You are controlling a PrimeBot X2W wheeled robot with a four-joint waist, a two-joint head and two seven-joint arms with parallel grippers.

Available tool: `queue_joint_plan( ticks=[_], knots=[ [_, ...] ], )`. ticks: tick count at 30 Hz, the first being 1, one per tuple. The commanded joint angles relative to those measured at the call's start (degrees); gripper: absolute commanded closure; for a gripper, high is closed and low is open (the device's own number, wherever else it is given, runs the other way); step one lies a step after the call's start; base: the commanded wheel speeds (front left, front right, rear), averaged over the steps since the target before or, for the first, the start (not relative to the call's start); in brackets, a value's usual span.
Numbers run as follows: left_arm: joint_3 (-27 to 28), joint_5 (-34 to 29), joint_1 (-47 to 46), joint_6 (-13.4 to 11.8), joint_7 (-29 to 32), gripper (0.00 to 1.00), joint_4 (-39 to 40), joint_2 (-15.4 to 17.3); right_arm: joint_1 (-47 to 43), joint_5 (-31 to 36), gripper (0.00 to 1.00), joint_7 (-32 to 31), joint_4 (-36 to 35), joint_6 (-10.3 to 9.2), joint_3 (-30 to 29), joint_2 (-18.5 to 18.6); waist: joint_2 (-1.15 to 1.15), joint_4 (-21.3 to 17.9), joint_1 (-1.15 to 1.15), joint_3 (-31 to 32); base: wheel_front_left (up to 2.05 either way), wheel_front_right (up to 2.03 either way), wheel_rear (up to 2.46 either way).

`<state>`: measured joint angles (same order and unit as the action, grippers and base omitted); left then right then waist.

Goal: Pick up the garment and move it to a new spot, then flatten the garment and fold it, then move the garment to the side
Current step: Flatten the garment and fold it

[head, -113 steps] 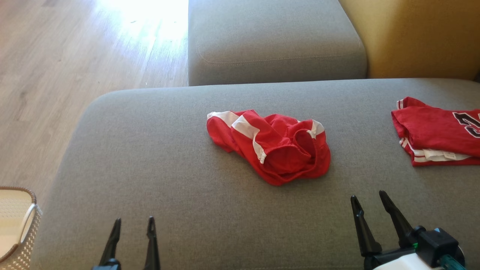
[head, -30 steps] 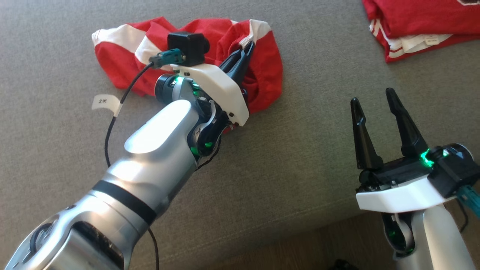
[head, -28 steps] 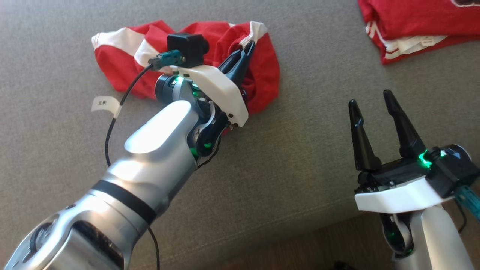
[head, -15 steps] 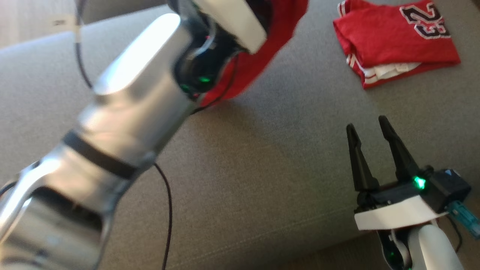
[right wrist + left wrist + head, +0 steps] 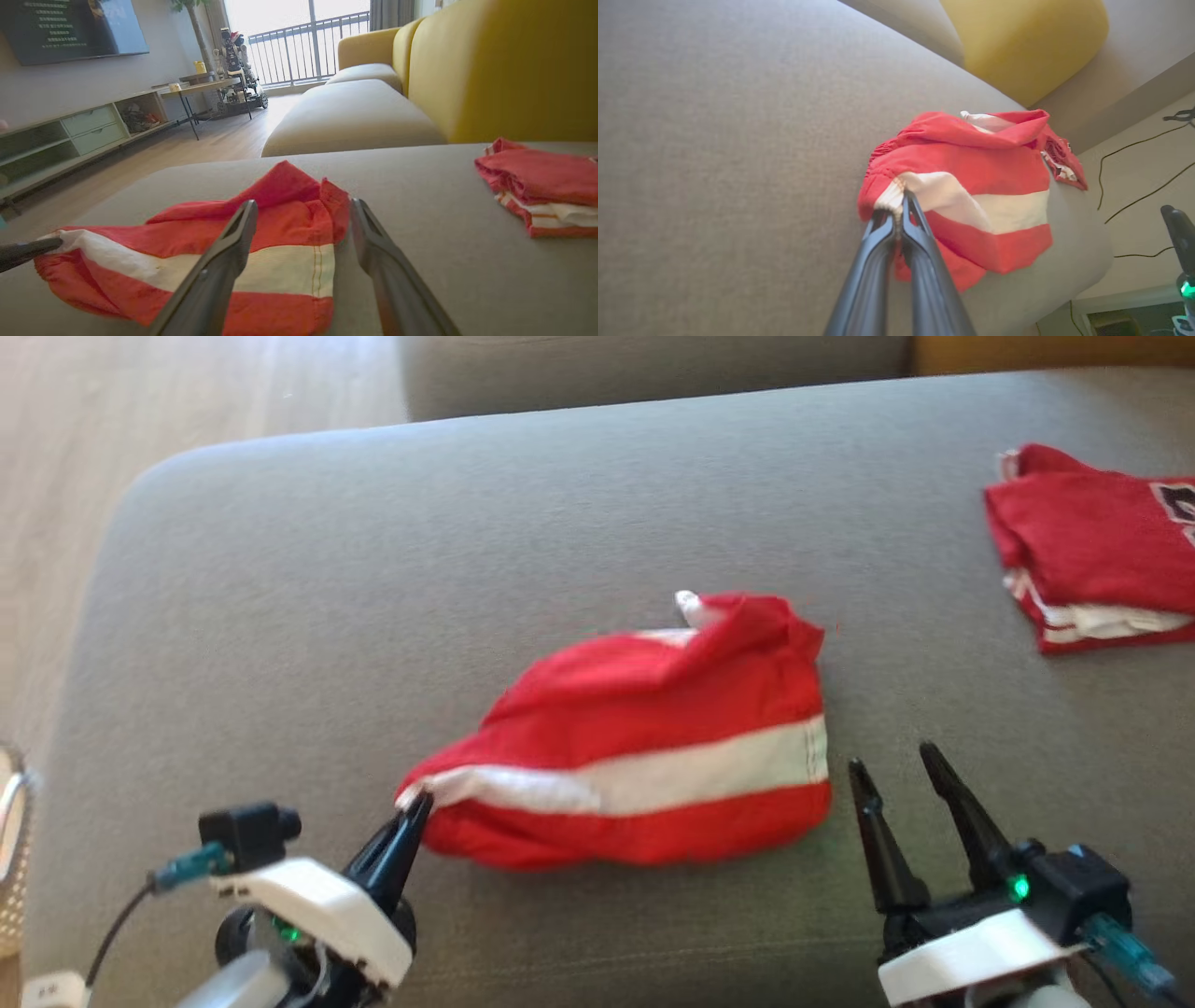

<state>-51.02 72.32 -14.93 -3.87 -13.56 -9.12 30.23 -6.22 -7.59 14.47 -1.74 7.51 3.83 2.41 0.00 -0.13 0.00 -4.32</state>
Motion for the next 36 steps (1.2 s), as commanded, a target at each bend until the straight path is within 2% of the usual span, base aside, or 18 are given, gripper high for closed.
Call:
queue_joint_plan(
  ticks=[1,2,3,11,22,23,24,26,27,32,36],
  knots=[
    [3.3,-1.7,-3.2,-0.1,-1.0,1.0,1.5,1.5,0.5,-2.2,0.0,0.5,0.2,-0.02,1.0,0.5,0.0,2.3,0.0,-0.7,0.0,0.0,0.0],
    [4.3,-3.6,-0.4,-0.1,-1.3,1.0,0.2,1.2,1.2,-5.7,0.0,0.5,3.1,-0.02,0.3,0.5,0.0,3.2,0.0,-1.1,0.0,0.0,0.0],
    [5.2,-4.8,0.5,-0.1,-1.4,1.0,-0.4,0.8,1.9,-6.5,0.0,0.5,4.7,-0.02,0.4,0.5,0.0,3.6,0.0,-1.3,0.0,0.0,0.0],
    [14.9,-11.7,5.1,3.0,-1.4,1.0,-2.8,-5.3,8.9,-8.3,0.0,-1.8,17.0,-0.02,4.3,0.5,0.0,4.9,0.0,-2.1,0.0,0.0,0.0],
    [17.8,-17.2,4.6,5.3,-1.4,1.0,-6.0,-9.1,17.8,-15.6,0.0,-5.3,27.9,-0.02,7.7,1.9,0.0,5.2,0.0,-4.1,0.0,0.0,0.0],
    [17.7,-17.5,4.4,5.5,-1.4,1.0,-6.3,-9.3,18.3,-16.7,0.11,-5.5,28.8,-0.02,7.8,2.0,0.0,5.2,0.0,-4.2,0.0,0.0,0.0],
    [17.6,-17.8,4.1,5.6,-1.4,1.0,-6.5,-9.5,18.7,-17.9,0.31,-5.8,29.5,-0.02,8.2,2.0,0.0,5.3,0.0,-4.3,0.0,0.0,0.0],
    [17.6,-18.1,3.8,5.8,-1.4,1.0,-7.0,-10.1,19.4,-19.6,0.87,-5.8,30.4,-0.02,9.4,2.7,0.0,5.5,0.0,-4.4,0.0,0.0,0.0],
    [17.6,-18.1,3.6,5.9,-1.4,1.0,-7.2,-10.3,19.6,-20.8,1.0,-6.0,30.9,-0.02,10.0,2.9,0.0,5.5,0.0,-4.4,0.0,0.0,0.0],
    [18.2,-18.6,3.6,6.5,-1.4,1.0,-7.8,-10.8,19.7,-25.5,1.0,-4.3,30.8,-0.02,11.1,5.0,0.0,5.5,0.0,-3.3,0.0,0.0,0.0],
    [20.2,-19.4,3.7,7.0,-1.4,1.0,-5.8,-10.8,18.6,-27.6,1.0,-3.2,27.5,-0.02,10.2,7.6,0.0,5.1,0.0,-1.6,0.0,0.0,0.0]
  ],
)
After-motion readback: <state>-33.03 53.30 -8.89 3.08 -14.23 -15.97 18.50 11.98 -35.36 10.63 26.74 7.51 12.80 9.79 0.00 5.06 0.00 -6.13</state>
